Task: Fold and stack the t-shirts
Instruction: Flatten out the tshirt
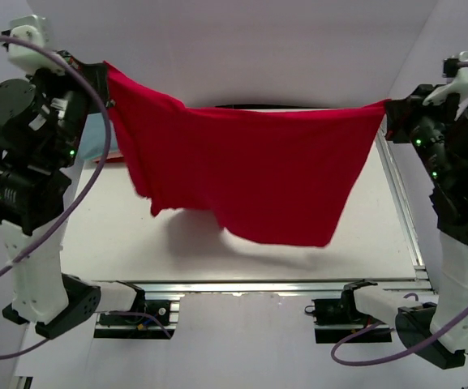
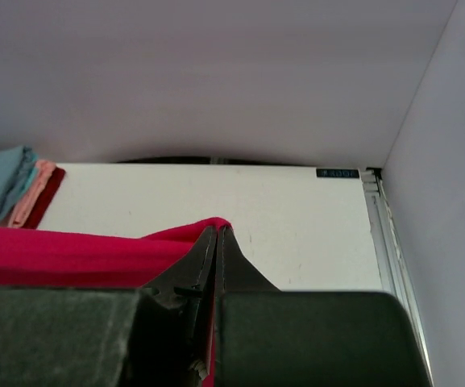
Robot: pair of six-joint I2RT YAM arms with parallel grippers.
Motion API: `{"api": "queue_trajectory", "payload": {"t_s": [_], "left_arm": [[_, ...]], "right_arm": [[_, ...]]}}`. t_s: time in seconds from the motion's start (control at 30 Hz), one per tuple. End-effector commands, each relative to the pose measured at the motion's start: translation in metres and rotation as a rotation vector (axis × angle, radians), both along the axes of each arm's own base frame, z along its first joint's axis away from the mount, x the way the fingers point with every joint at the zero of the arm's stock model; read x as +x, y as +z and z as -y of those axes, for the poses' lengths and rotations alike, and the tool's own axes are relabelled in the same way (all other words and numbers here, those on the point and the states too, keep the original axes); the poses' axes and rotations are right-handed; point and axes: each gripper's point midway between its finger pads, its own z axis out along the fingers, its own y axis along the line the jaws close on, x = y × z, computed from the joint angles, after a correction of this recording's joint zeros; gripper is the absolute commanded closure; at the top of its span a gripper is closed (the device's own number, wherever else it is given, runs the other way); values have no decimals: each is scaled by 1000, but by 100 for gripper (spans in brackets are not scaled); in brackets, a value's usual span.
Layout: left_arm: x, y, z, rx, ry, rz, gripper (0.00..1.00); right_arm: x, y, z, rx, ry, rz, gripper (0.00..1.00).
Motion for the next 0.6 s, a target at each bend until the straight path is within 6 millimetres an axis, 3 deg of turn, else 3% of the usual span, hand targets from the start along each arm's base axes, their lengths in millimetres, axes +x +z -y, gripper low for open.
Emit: {"api": "queue_trajectory", "payload": {"t_s": [0.0,0.1,0.13,0.23,0.27,0.33,0.37,0.43,0.47,0.53,0.57], "left_arm": [[8,-5,6,-15,-14,-17,100],[28,-23,11,11,-1,-51,100],[41,-41,15,32,5,-95,100],[71,-69,20,74,41,-149,100],[84,-88,23,98,50,-188,100],[107,-107,31,133,49,-218,100],[129,-131,39,162,52,-269,100],[152,-148,47,187,55,-290,100],[172,-167,54,207,58,-323,100],[193,-177,57,236,77,-333,100],[202,-179,57,248,87,-341,100]], "right_arm": [[0,5,-4,18,18,-4,100],[15,-12,-8,5,21,-48,100],[21,-17,-9,3,22,-59,100],[47,-47,-15,-16,27,-107,100],[58,-59,-18,-23,30,-128,100],[80,-84,-23,-29,35,-163,100],[94,-100,-27,-34,41,-194,100],[123,-131,-35,-39,46,-240,100],[134,-142,-38,-42,49,-262,100],[156,-148,-43,-38,55,-261,100],[175,-169,-49,-44,65,-308,100]]}}
